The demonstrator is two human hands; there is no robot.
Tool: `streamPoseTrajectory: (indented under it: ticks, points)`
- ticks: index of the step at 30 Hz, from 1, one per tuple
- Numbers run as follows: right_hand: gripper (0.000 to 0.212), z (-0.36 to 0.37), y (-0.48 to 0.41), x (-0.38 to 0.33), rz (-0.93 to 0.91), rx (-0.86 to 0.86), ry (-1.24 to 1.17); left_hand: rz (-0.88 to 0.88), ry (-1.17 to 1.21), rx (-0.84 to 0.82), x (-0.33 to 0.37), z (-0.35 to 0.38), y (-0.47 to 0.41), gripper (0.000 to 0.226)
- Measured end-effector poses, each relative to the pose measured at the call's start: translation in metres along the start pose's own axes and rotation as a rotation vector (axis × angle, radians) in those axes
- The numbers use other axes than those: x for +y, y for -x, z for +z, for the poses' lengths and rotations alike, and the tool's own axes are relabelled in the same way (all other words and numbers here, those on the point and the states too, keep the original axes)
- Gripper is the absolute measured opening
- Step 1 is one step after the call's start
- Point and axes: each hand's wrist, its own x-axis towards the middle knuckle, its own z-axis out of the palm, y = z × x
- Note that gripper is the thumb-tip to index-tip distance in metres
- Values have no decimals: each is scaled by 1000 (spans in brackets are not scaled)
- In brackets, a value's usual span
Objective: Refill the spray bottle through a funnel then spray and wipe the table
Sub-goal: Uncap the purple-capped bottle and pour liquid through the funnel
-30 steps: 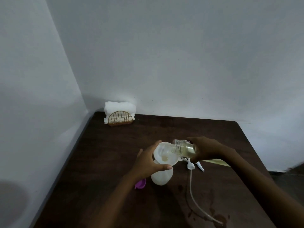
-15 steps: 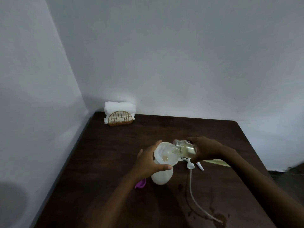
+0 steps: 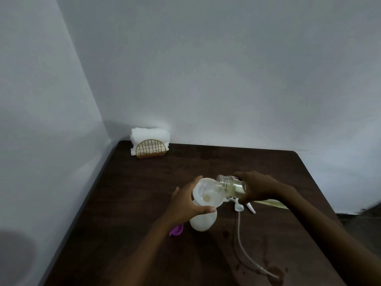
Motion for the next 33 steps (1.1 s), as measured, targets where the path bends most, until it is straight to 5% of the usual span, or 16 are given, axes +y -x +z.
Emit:
streamPoseTrajectory:
  ticks: [6,13,33]
  points:
    - [42,0,-1,0,5,-12,-15,-3,-21,2,-1,0,-1,110]
    - [60,-2,1,-3,7,-13,-16,-3,-17,-9,0,0,0,106]
    - [56,-1,0,-1,-2,-10,-24,-10,-13,-4,-1,0,0,107]
